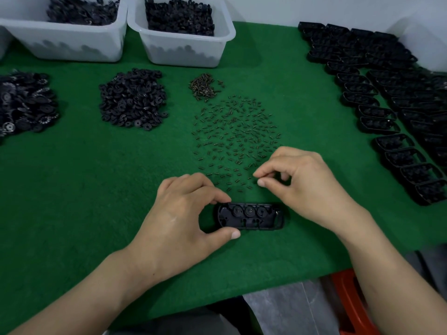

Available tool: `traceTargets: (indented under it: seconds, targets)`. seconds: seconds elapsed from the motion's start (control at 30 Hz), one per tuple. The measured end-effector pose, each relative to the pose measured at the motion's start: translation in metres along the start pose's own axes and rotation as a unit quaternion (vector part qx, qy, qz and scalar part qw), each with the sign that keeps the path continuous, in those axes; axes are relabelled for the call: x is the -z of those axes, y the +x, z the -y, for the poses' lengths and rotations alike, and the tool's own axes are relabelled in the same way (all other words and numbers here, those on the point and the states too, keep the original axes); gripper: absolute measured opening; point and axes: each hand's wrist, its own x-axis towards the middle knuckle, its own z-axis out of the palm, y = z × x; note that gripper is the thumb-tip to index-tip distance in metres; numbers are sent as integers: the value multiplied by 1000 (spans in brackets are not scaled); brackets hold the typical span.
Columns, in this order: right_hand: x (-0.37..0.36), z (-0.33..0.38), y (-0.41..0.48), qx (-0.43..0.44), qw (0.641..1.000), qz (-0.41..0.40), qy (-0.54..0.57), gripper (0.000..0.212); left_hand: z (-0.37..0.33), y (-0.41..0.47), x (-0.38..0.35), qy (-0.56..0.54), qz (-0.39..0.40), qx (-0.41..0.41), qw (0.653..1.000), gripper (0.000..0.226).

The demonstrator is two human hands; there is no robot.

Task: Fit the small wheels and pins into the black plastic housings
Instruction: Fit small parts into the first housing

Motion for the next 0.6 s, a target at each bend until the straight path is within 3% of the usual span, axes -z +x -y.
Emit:
traceTargets:
  seconds: [0.33, 0.47, 0.53, 0.6]
  targets:
    - [-4, 10, 7, 29, 996, 38, -80, 5, 0, 1, 0, 1, -2, 1, 1000, 44]
    - [1, 5, -4, -2, 994, -48, 102, 9, 1, 0, 0, -2, -2, 1, 1000, 44]
    - [3, 3, -15, -8, 982, -47, 185, 8, 1, -1, 0, -3, -1, 1, 1000, 44]
    - [-1, 3, -27, 4, 980, -29, 196, 7, 1, 0, 0, -4, -2, 2, 1000, 44]
